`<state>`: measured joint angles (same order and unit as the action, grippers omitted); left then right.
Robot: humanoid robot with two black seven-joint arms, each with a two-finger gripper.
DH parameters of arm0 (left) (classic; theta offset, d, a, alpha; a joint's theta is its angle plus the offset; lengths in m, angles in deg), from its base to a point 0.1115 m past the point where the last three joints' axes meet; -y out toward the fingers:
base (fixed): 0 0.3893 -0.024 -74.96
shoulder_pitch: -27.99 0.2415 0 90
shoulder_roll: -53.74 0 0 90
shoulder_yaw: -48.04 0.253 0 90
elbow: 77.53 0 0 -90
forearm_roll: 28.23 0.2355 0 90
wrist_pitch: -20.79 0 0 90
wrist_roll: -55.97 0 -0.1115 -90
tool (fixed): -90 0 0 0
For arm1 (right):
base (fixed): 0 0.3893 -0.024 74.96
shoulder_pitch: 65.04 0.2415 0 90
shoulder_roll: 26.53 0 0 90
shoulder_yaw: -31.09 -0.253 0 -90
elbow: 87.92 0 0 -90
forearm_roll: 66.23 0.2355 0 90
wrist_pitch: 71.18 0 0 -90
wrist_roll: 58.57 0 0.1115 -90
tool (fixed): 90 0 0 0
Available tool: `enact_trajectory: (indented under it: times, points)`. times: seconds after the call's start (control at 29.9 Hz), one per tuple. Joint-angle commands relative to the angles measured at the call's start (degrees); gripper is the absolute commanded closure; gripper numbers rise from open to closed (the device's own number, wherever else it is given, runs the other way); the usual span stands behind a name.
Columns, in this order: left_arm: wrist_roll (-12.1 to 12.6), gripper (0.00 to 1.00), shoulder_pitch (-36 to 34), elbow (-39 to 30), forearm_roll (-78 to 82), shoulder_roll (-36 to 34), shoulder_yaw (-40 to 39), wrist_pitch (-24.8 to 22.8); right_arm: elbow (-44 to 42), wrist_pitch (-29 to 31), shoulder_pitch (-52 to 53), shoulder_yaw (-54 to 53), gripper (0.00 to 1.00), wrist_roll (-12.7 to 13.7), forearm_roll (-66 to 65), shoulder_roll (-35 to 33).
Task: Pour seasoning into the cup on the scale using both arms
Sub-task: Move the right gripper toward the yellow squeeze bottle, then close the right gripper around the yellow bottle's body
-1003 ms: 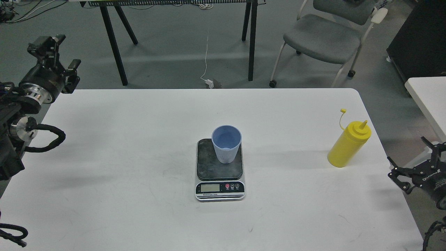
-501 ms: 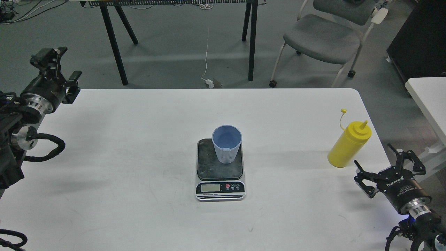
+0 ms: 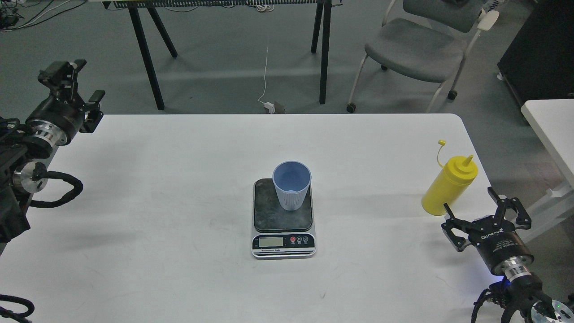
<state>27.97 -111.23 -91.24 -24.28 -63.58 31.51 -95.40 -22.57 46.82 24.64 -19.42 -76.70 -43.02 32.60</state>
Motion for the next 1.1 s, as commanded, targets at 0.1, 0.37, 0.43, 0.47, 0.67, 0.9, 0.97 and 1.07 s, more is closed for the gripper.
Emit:
enact_trajectory:
  times: [0.1,0.37,0.43,0.47,0.67,0.9,0.97,1.07]
  points:
    - [0.0,0.18,0.1,0.0,0.0,0.2,-0.1,0.0,-1.9,0.0,1.2,0.1,0.00,-3.0,-0.1,0.5]
    - [0.0,0.18,0.5,0.0,0.0,0.2,0.0,0.1,-5.6,0.0,4.4,0.2,0.00,-4.2,-2.7,5.2]
    - [0.0,0.18,0.5,0.0,0.0,0.2,0.0,0.0,-6.3,0.0,5.5,0.3,0.00,-4.3,-3.3,6.1]
    - [0.0,0.18,0.5,0.0,0.0,0.1,0.0,0.0,-6.4,0.0,5.9,0.3,0.00,-4.3,-4.0,6.8]
    - [0.0,0.18,0.5,0.0,0.0,-0.3,0.1,0.0,-6.7,0.0,7.5,0.0,0.00,-5.4,-5.5,8.6]
    - [0.0,0.18,1.3,0.0,0.0,0.1,0.1,0.0,-10.3,0.0,9.0,0.1,0.00,-8.9,-7.3,9.2]
    - [0.0,0.18,1.3,0.0,0.1,0.2,0.1,0.0,-10.7,0.0,9.2,0.0,0.00,-9.5,-8.7,10.4]
    - [0.0,0.18,1.3,0.0,0.1,0.1,0.1,0.0,-12.4,0.0,9.4,-0.4,0.05,-9.5,-9.2,11.4]
